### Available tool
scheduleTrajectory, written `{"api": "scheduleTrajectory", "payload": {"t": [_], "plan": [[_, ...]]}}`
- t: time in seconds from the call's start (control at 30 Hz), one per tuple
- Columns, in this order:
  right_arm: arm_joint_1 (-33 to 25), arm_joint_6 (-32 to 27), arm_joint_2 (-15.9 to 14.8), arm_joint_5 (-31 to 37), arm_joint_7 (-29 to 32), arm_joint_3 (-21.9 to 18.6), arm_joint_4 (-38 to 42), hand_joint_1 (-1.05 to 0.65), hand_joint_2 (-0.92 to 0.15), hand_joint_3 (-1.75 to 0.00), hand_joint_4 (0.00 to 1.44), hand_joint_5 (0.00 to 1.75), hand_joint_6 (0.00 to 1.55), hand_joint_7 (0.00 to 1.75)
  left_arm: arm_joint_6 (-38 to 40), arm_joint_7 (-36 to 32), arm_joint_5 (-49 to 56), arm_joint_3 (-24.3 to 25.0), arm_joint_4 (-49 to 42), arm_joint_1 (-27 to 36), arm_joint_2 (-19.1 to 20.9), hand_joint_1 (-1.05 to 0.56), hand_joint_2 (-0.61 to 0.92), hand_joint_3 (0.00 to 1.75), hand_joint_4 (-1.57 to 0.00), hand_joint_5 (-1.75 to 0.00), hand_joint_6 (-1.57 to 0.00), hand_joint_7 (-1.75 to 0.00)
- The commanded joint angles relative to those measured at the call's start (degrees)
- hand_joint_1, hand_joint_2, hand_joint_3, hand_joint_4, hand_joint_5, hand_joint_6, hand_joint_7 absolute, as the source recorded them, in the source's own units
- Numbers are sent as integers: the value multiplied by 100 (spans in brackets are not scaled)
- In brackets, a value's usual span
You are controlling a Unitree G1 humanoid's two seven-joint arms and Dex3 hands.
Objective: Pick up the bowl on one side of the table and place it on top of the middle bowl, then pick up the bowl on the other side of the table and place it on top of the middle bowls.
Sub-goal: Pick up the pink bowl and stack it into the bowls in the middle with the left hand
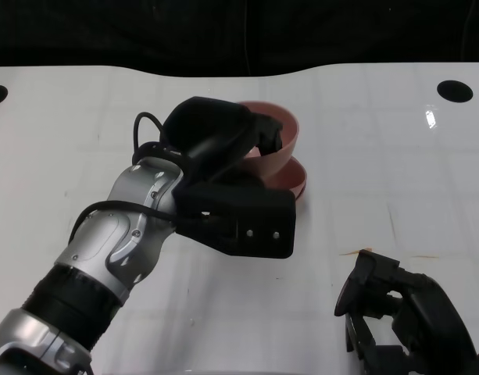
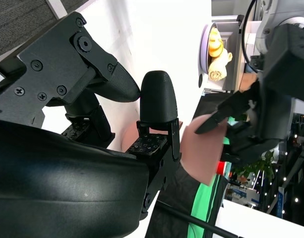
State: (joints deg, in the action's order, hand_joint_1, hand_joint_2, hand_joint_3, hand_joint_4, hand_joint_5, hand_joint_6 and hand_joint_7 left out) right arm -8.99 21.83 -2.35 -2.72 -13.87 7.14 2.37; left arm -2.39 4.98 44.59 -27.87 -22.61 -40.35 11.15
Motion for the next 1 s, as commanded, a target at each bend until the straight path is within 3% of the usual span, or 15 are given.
{"api": "scheduleTrajectory", "payload": {"t": [0.03,0.27,0.3,0.37,0.4,0.43,0.5,0.6,0.8,1.0], "plan": [[-19,-16,-1,-25,23,-8,-86,-15,-37,-143,87,175,74,163,84,207,18,-115,-243,-221,-33,-36,92,26,-79,-156,-88,-62],[-22,0,2,3,38,-4,-89,-15,-37,-143,87,175,73,163,-82,106,-7,-268,-891,-327,-145,-40,92,12,-73,-161,-91,-50],[-23,7,3,20,46,1,-91,-15,-37,-143,87,175,73,163,-119,151,-99,-237,-1015,-330,-190,-39,92,14,-74,-136,-94,-45],[-30,11,7,57,67,12,-101,-15,-36,-143,87,175,73,164,-230,135,-211,-216,-1277,-340,-254,-33,92,25,-75,-120,-90,-37],[-35,3,10,66,72,15,-110,-15,-37,-143,87,175,73,164,-300,97,-194,-250,-1389,-355,-254,-32,92,27,-64,-111,-79,-27],[-36,-3,10,71,74,15,-114,-15,-37,-143,87,175,73,164,-370,30,-150,-300,-1496,-374,-247,-34,92,28,-56,-86,-70,-17],[-31,9,7,59,62,14,-101,-15,-37,-144,88,175,73,164,-432,-67,-62,-396,-1651,-403,-242,-39,92,31,-46,-53,-54,-5],[-26,18,-7,52,47,10,-90,-15,-37,-144,88,175,73,164,-469,-162,-39,-427,-1752,-399,-279,-44,92,32,-32,-35,-38,-1],[-15,23,-33,59,22,7,-84,-14,-37,-143,88,175,73,164,-526,-554,54,-455,-1731,-337,-302,-53,92,35,-8,-25,-22,0],[-26,-18,-33,35,10,-2,-115,-14,-37,-143,88,175,73,164,-526,-776,160,-485,-1559,-262,-248,-58,92,35,0,-23,-18,0]]}}
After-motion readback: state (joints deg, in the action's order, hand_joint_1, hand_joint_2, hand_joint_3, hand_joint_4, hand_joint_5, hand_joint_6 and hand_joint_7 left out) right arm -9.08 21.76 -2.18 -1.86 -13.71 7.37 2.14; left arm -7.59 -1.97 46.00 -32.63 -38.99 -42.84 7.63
